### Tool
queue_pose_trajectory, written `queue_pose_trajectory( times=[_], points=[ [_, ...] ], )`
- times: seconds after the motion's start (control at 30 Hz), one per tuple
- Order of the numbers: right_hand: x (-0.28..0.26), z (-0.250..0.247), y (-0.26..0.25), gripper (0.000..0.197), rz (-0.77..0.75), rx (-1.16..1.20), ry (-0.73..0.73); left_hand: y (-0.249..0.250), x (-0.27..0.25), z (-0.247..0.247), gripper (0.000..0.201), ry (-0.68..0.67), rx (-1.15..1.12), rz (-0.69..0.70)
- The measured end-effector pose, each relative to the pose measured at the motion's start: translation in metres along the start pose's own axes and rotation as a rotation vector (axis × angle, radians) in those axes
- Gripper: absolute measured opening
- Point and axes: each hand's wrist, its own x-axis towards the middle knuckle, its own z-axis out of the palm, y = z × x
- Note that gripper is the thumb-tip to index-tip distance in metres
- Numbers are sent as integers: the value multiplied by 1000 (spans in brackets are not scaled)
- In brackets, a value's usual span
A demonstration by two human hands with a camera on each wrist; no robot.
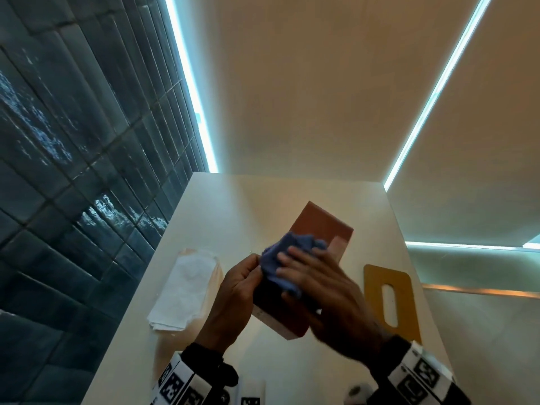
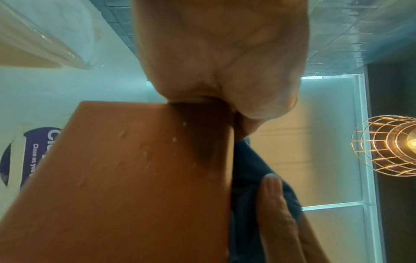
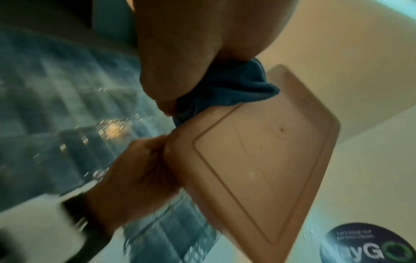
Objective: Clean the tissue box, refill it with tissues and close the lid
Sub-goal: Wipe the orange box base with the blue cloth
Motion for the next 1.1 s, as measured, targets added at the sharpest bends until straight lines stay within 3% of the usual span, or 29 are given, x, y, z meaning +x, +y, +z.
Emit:
queue_pose_trajectory(
  times=[0.1,0.23,0.3,0.37,0.5,0.57,0.63,0.7,0.77,0.83,1.0,1.07,1.1],
  points=[
    [-5,-1,6,47,-47,-41,-142,-2,-5,-3,29,-10,4,-25],
    [13,-11,38,64,294,-58,-131,-2,-7,5,28,19,21,-56],
    [17,-12,38,65,331,-13,-155,-1,-4,8,29,45,3,-66],
    [15,-11,25,61,244,7,-196,1,-1,6,30,75,-22,-71],
    [-5,-10,9,51,-103,18,-196,3,-2,0,31,85,-51,-68],
    [-10,-14,18,49,-171,9,-208,2,-4,0,32,72,-13,-49],
    [-6,-18,32,49,-30,7,-137,1,-5,2,31,73,-12,-47],
    [6,-22,46,57,242,7,-65,0,-6,3,31,75,-15,-50],
    [17,-21,49,65,384,7,-82,-1,-6,6,31,70,-23,-55],
    [21,-19,35,69,314,5,-128,1,-5,8,30,87,-45,-60],
    [-4,-16,-6,48,-175,-2,-216,4,-3,0,24,107,-167,-75],
    [-8,-20,7,47,-198,-3,-203,3,-4,-1,25,95,-166,-81],
    [-6,-21,18,47,-129,-18,-158,3,-5,0,25,97,-166,-80]
  ],
)
